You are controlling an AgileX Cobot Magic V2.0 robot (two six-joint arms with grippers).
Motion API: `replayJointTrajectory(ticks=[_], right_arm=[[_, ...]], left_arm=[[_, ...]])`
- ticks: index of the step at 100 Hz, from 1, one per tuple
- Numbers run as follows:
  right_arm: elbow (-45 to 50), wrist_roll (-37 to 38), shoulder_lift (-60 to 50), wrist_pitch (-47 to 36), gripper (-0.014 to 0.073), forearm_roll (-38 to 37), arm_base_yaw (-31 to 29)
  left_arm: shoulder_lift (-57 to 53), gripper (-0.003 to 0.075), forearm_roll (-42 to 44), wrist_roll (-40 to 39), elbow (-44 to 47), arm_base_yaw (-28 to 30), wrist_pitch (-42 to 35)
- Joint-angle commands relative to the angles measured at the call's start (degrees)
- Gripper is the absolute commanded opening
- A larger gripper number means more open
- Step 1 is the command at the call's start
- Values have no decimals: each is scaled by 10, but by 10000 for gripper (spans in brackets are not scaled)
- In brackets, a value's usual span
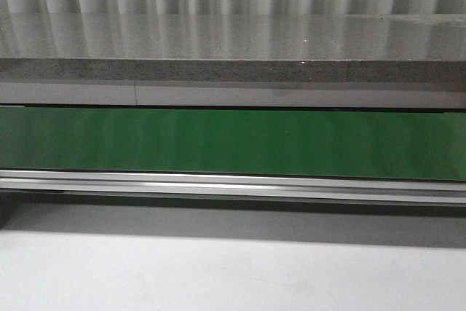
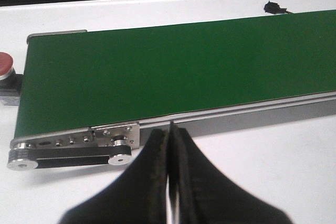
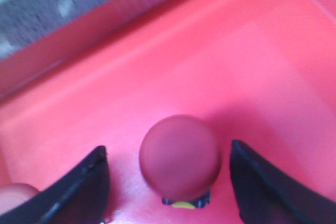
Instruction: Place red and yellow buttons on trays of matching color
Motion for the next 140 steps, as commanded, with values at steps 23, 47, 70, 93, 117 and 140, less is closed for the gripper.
replayJointTrajectory(ticks=[23,47,70,93,117,140], right_arm=[[-19,0,-126,46,454,6,0],[0,-1,-221,113,-17,4,20],[77,-5,-333,122,-66,3,68],[152,-20,-449,130,-66,2,150],[220,-26,-557,134,-65,-30,256],[278,-26,-672,130,-65,-51,316]], left_arm=[[2,-20,-1,-4,-16,-3,-40],[2,-20,-1,-4,-16,-3,-40],[2,-20,-1,-4,-16,-3,-40],[2,-20,-1,-4,-16,-3,-40],[2,-20,-1,-4,-16,-3,-40],[2,-20,-1,-4,-16,-3,-40]])
